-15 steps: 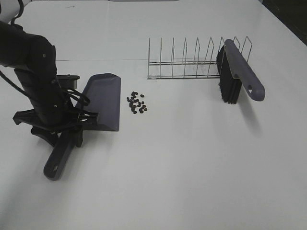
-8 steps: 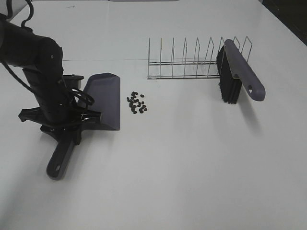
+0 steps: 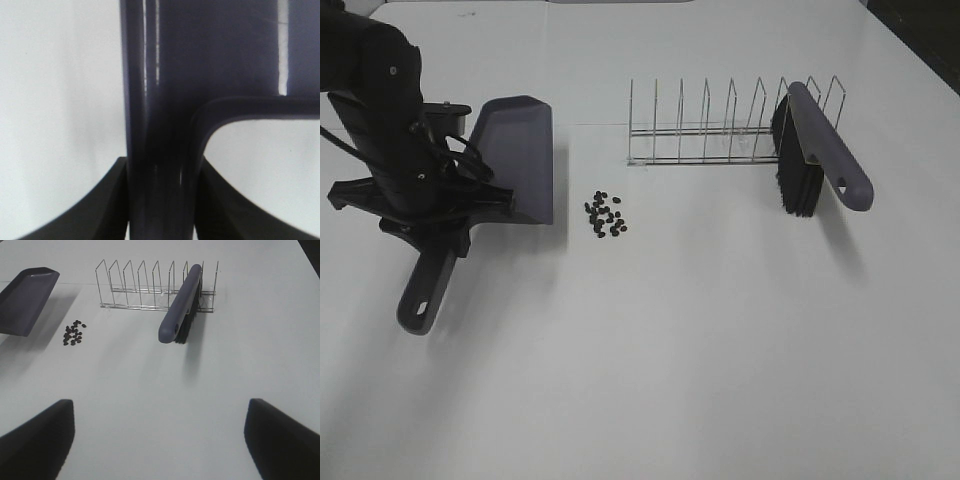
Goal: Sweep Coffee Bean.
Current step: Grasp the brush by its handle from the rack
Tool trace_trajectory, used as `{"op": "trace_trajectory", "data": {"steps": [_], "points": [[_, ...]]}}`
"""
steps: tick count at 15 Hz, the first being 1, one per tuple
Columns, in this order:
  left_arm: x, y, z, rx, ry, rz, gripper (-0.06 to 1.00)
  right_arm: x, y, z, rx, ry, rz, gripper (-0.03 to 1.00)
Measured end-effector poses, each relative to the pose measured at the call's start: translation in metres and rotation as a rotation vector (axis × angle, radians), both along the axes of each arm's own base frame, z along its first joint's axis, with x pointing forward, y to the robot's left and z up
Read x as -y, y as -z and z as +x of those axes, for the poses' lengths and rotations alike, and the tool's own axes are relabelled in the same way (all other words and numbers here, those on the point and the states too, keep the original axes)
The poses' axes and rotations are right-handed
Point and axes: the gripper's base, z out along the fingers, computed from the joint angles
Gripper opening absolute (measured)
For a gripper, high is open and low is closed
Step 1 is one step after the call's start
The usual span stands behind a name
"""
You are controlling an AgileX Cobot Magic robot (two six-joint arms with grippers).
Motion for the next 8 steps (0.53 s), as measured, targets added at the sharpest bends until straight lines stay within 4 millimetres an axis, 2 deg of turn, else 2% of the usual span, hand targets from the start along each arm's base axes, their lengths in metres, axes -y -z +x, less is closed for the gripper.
{"op": "trace_trajectory", "data": {"steps": [1, 3, 4, 8], "points": [[0.000, 0.000, -0.001, -0.008, 0.000, 0.004, 0.32, 0.000, -0.001, 0.001, 0.008, 0.002, 0.001, 0.78], [-0.001, 0.001, -0.001, -0.015, 0.003, 0.007, 0.32, 0.002, -0.005, 0.017, 0.012, 0.013, 0.005, 0.78], [-0.001, 0.001, -0.002, -0.018, 0.012, 0.008, 0.32, 0.004, -0.008, 0.044, -0.018, 0.018, -0.011, 0.78], [0.002, 0.001, -0.003, -0.034, 0.018, -0.020, 0.32, 0.008, -0.030, 0.125, -0.167, -0.010, -0.070, 0.77]]}}
